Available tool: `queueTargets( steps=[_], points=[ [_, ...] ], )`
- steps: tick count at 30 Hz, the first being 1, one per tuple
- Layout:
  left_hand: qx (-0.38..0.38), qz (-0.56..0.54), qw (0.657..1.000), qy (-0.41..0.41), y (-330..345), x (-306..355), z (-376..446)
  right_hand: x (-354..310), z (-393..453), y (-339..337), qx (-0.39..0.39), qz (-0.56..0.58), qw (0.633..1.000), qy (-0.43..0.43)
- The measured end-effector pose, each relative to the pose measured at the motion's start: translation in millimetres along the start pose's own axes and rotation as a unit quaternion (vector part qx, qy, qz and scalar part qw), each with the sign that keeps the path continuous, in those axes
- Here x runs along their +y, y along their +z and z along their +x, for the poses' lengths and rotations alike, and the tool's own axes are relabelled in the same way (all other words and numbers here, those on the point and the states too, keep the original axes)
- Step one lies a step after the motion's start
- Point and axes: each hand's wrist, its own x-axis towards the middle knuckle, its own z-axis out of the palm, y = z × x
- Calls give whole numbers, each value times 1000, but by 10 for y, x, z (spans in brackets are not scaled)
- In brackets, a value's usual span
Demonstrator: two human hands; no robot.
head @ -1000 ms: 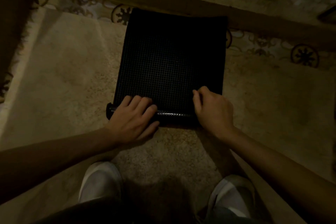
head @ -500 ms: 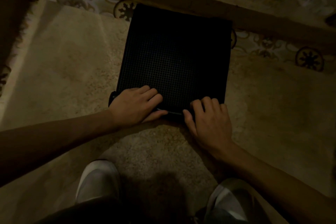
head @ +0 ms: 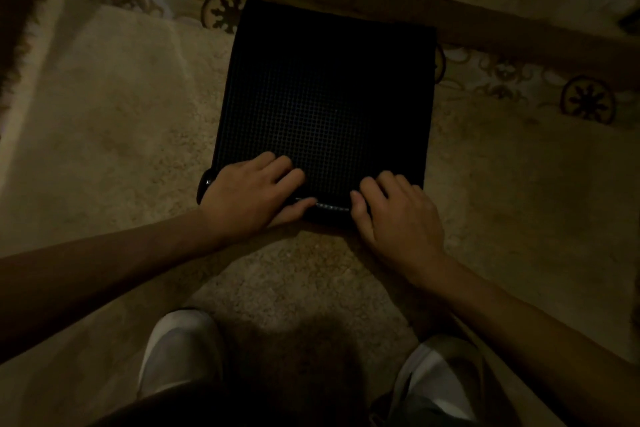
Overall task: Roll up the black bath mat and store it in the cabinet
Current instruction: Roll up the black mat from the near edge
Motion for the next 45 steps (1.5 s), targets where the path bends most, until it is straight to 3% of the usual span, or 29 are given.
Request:
queueTargets(
  steps=[4, 8, 13, 18, 29, 33, 39, 43, 45],
  points=[
    [1, -5, 999, -35, -19, 85, -23, 39, 109, -62, -17, 1, 1000, -16],
    [-27, 80, 992, -94, -3, 266, -84, 69, 268, -149, -38, 33, 999, -2],
    [-43, 73, 994, -65, 15, 172, 34, 31, 289, -144, 0, -15, 999, 28],
    [-53, 15, 994, -97, -20, 84, 250, -109, 118, -42, 71, -50, 993, 83],
    [-77, -80, 974, -195, -139, 244, 147, -139, 188, 30, 79, -32, 996, 13],
    [-87, -93, 972, -197, -166, 289, 41, -176, 136, -2, 53, -6, 999, 3],
    [-44, -2, 989, -138, -138, 404, -221, -140, 267, -70, 17, 6, 1000, -10],
    [-57, 31, 984, -166, -125, 422, -236, -128, 345, -71, -6, 26, 1000, 7],
    [-56, 37, 984, -164, -114, 427, -230, -122, 314, -58, 26, 24, 999, 0]
  ],
)
